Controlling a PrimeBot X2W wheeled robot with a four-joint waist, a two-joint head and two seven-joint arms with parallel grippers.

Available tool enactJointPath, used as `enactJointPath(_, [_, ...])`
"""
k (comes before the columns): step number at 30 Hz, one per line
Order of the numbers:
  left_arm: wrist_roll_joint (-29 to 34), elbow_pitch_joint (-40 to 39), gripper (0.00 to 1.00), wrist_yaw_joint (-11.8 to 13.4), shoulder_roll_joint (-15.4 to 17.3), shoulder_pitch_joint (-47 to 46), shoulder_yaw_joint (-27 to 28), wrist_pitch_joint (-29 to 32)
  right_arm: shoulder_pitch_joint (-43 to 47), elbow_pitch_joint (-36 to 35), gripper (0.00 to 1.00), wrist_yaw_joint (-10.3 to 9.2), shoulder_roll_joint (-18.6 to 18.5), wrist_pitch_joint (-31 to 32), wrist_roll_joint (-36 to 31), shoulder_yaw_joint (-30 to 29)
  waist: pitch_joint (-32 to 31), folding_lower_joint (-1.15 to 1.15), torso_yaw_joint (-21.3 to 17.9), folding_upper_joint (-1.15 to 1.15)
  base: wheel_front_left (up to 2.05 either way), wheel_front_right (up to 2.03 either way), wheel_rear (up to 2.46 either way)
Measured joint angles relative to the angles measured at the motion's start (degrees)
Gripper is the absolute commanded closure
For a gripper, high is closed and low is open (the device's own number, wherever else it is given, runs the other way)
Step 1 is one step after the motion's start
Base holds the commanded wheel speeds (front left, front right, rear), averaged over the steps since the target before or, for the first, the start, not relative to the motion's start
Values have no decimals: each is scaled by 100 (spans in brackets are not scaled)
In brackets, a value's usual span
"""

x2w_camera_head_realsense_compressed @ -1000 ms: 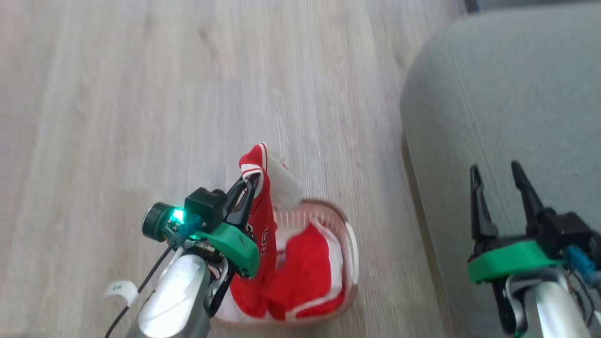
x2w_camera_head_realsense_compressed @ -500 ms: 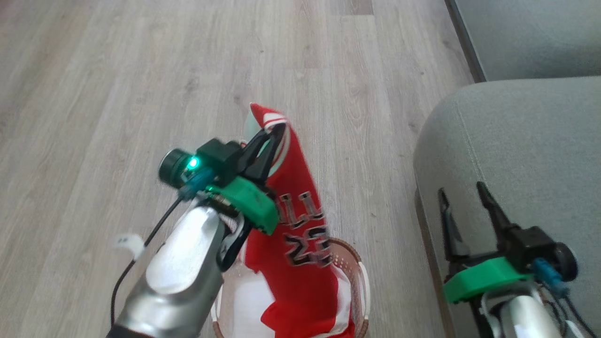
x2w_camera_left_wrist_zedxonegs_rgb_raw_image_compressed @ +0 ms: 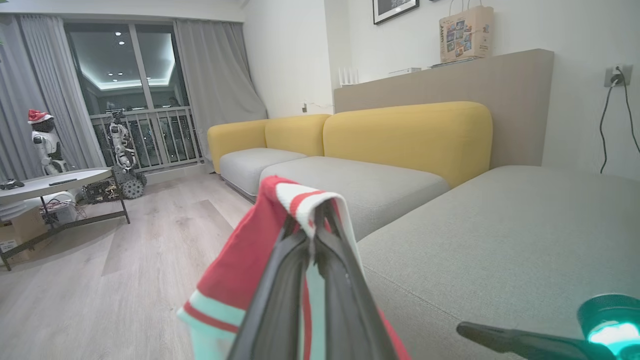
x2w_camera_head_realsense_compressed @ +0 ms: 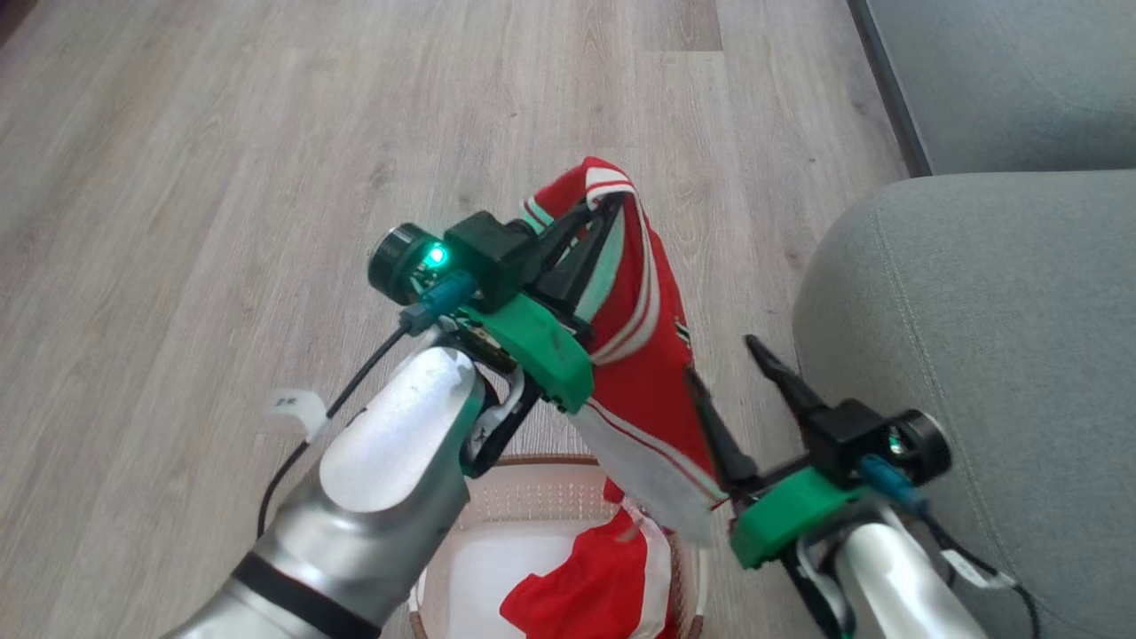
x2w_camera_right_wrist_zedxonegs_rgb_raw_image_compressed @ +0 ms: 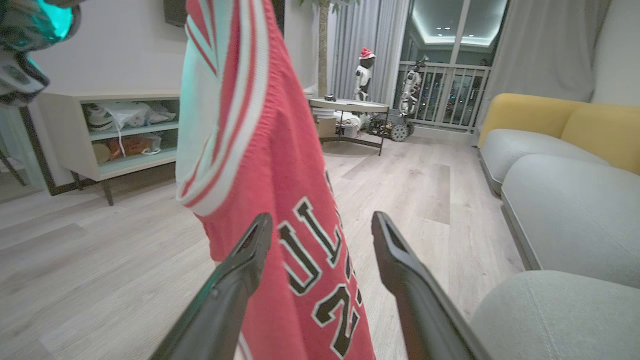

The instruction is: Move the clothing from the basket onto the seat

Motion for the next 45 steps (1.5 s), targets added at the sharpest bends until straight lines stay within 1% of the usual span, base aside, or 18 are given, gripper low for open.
enactJointPath(2, [-97, 40, 100, 56, 2, -52, -183, -8, -139, 229, 0, 0, -9, 0, 49, 278, -4, 0, 23, 0, 0, 0, 0])
enactJointPath(4, [-133, 40, 100, 86, -1, -62, -236, -8, -167, 352, 0, 0, -10, 0, 73, 378, -2, 0, 32, 0, 0, 0, 0])
enactJointPath(11, [-437, -31, 100, 213, 1, -240, -664, -18, -670, 1368, 0, 0, -34, 1, 29, 835, 34, 0, 176, 0, 0, 0, 0])
enactJointPath(15, [-552, -54, 100, 280, 2, -335, -818, -57, -1084, 1657, 0, 0, -40, 1, 96, 982, 48, 0, 298, 0, 0, 0, 0])
enactJointPath(20, [-611, -20, 100, 331, 3, -341, -932, -59, -1231, 1911, 0, 0, -45, 1, 267, 1131, 61, 0, 409, 0, 0, 0, 0])
enactJointPath(21, [-654, -14, 100, 337, 3, -344, -940, -66, -1233, 1961, 4, 0, -45, 1, 314, 1204, 63, 0, 424, 0, 0, 0, 0])
enactJointPath(22, [-667, -4, 100, 339, 3, -347, -948, -66, -1235, 2013, 22, 0, -44, 1, 368, 1269, 64, 0, 437, 0, 0, 0, 0])
enactJointPath(23, [-698, 8, 100, 369, 3, -350, -959, -67, -1241, 2061, 51, 0, -44, 1, 411, 1318, 65, 0, 445, 0, 0, 0, 0])
enactJointPath(24, [-700, 21, 100, 383, 3, -351, -966, -67, -1249, 2093, 74, 0, -45, 1, 444, 1347, 66, 0, 449, 0, 0, 0, 0])
enactJointPath(25, [-700, 41, 100, 386, 4, -352, -967, -76, -1265, 2111, 100, 0, -45, 1, 463, 1367, 67, 0, 450, 0, 0, 0, 0])
enactJointPath(32, [-758, 288, 100, 461, 16, -346, -914, -109, -1375, 2008, 100, 0, -45, 1, 530, 1180, 77, 0, 361, 0, 0, 0, 0])
enactJointPath(36, [-892, 448, 100, 483, 32, -239, -745, -115, -1375, 1845, 100, 0, -48, 1, 486, 970, 70, 0, 256, 0, 0, 0, 0])
enactJointPath(37, [-922, 479, 96, 481, 37, -188, -702, -115, -1375, 1791, 100, 0, -51, 1, 481, 906, 68, 0, 226, 0, 0, 0, 0])
enactJointPath(38, [-949, 508, 73, 481, 46, -127, -664, -115, -1375, 1728, 100, 0, -56, 1, 481, 848, 66, 0, 195, 0, 0, 0, 0])
enactJointPath(39, [-958, 525, 56, 479, 51, -59, -611, -115, -1375, 1667, 100, 0, -65, 1, 481, 798, 65, 0, 163, 0, 0, 0, 0])
enactJointPath(40, [-958, 534, 23, 475, 54, 20, -554, -115, -1375, 1604, 100, 0, -80, 1, 481, 742, 63, 0, 127, 0, 0, 0, 0])
enactJointPath(41, [-958, 534, 0, 465, 55, 93, -521, -115, -1375, 1544, 100, 0, -102, 1, 481, 682, 61, 0, 93, 0, 0, 0, 0])
enactJointPath(45, [-955, 539, 0, 343, 55, 363, -422, -115, -1375, 1312, 100, 0, -198, 1, 481, 427, 56, 0, -53, 0, 0, 0, 0])
